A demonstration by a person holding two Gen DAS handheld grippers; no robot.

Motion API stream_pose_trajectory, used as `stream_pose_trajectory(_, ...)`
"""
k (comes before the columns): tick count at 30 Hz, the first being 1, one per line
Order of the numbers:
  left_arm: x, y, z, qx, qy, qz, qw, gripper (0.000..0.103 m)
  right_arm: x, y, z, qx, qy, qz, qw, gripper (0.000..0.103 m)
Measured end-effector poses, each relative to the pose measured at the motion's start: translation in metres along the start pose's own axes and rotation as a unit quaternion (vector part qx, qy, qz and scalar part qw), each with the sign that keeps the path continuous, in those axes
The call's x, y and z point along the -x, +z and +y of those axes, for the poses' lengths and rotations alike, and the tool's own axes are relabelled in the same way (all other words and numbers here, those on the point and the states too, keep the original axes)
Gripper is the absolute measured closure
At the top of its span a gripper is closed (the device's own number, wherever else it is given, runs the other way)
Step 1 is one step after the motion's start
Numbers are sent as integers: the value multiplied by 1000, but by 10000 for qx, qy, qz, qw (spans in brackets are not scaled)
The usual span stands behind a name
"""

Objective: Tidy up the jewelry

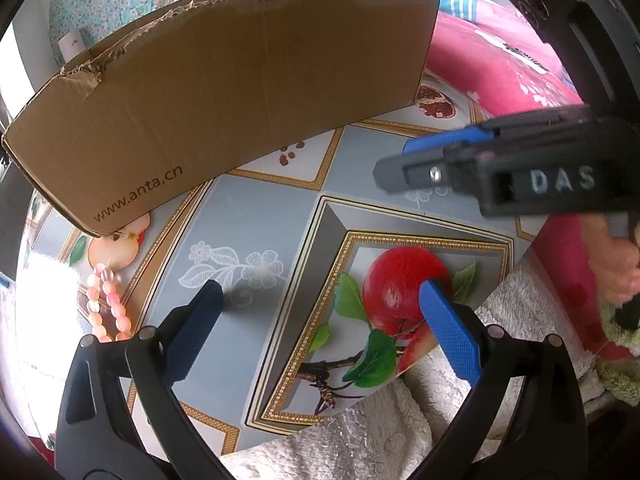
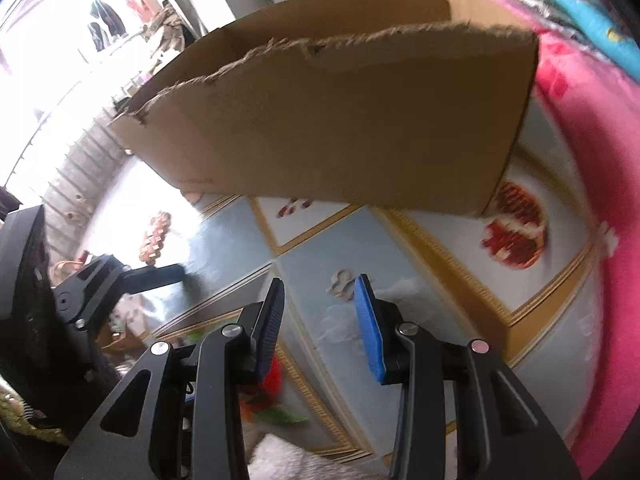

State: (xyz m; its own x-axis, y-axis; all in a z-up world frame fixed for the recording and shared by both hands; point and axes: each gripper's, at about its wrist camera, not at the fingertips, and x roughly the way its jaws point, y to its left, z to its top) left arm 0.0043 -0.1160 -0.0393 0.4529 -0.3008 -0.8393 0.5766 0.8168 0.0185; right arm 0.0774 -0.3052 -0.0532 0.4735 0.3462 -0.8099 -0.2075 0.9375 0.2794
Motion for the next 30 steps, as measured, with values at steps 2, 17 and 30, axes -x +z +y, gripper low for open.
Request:
stream_pose_trajectory(2,0,0,0,4,-1,2,10000,8,-2,1,2,64,-180,-11,9998,67)
stream_pose_trajectory(17,0,0,0,4,3,2,10000,8,-20,-2,52,858,-1019,-146,9910,84)
stream_pose_trajectory(30,1,0,0,-6,-4,-7,10000,8,-11,-2,42,742,-784,-123,9941,97)
